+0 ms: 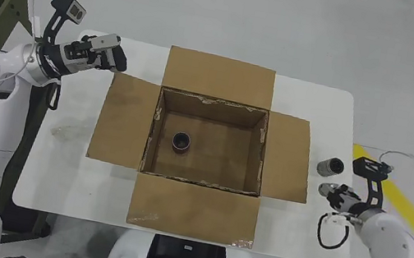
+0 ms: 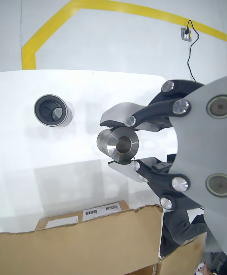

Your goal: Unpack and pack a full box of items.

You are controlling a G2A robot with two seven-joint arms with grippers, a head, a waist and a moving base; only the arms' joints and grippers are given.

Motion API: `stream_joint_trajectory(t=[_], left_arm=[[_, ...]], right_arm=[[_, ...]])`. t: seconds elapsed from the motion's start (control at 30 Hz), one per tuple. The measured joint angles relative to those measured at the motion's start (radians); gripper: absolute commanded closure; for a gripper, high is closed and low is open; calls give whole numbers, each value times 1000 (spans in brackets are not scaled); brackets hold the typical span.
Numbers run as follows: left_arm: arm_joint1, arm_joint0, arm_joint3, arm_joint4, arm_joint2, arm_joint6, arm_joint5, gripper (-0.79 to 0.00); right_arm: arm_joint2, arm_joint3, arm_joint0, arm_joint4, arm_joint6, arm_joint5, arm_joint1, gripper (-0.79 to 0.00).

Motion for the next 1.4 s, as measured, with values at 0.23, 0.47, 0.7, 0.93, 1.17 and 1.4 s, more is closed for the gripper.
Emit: stream_joint_trajectory(t=[0.23,0.47,0.7,0.93,1.17,1.4], left_arm=[[0,0,0,0,0,0,0,-785],[0,0,0,0,0,0,0,-785],[0,0,0,0,0,0,0,-785],[0,0,0,0,0,0,0,-785],[0,0,0,0,0,0,0,-785],[0,0,0,0,0,0,0,-785]], right_arm=[[-12,74,8,-29,-44,7,4,0],[-22,148,21,-23,-93,3,7,0],[-43,202,61,-33,-103,16,11,0],[-60,261,103,-31,-120,30,13,0],[-81,304,118,-13,-149,32,14,0],[-86,330,124,-19,-171,51,17,-52]])
